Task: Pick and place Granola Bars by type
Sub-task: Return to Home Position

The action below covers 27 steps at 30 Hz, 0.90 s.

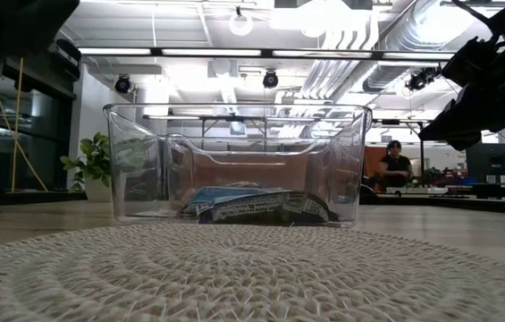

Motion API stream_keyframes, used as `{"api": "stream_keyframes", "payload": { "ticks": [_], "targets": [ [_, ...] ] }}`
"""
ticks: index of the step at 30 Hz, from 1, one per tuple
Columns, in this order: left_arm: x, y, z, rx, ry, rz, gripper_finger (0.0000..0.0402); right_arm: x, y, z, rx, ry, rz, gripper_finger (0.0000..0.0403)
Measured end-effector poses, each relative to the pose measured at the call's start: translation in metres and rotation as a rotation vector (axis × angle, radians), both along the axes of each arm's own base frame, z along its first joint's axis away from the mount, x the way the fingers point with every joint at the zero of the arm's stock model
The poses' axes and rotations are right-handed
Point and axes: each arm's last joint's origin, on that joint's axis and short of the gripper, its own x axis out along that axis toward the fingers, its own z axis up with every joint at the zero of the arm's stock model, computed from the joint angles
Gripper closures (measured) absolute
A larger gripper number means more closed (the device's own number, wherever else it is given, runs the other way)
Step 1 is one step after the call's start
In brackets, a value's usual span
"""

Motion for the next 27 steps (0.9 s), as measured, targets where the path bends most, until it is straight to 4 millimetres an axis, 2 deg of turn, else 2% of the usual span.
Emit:
{"api": "stream_keyframes", "payload": {
  "ticks": [10, 13, 19, 27],
  "targets": [
    [0.004, -0.001, -0.025, 0.113, 0.246, 0.009, 0.0401, 0.000, 0.000, 0.000, 0.000, 0.000, 0.000, 0.0402],
    [0.004, -0.001, -0.025, 0.126, 0.236, 0.006, 0.0401, 0.000, 0.000, 0.000, 0.000, 0.000, 0.000, 0.0402],
    [0.005, 0.000, -0.025, 0.268, 0.211, 0.073, 0.0401, 0.000, 0.000, 0.000, 0.000, 0.000, 0.000, 0.0402],
    [0.006, 0.001, -0.027, 0.224, 0.250, 0.092, 0.0401, 0.000, 0.000, 0.000, 0.000, 0.000, 0.000, 0.0402]
  ]
}}
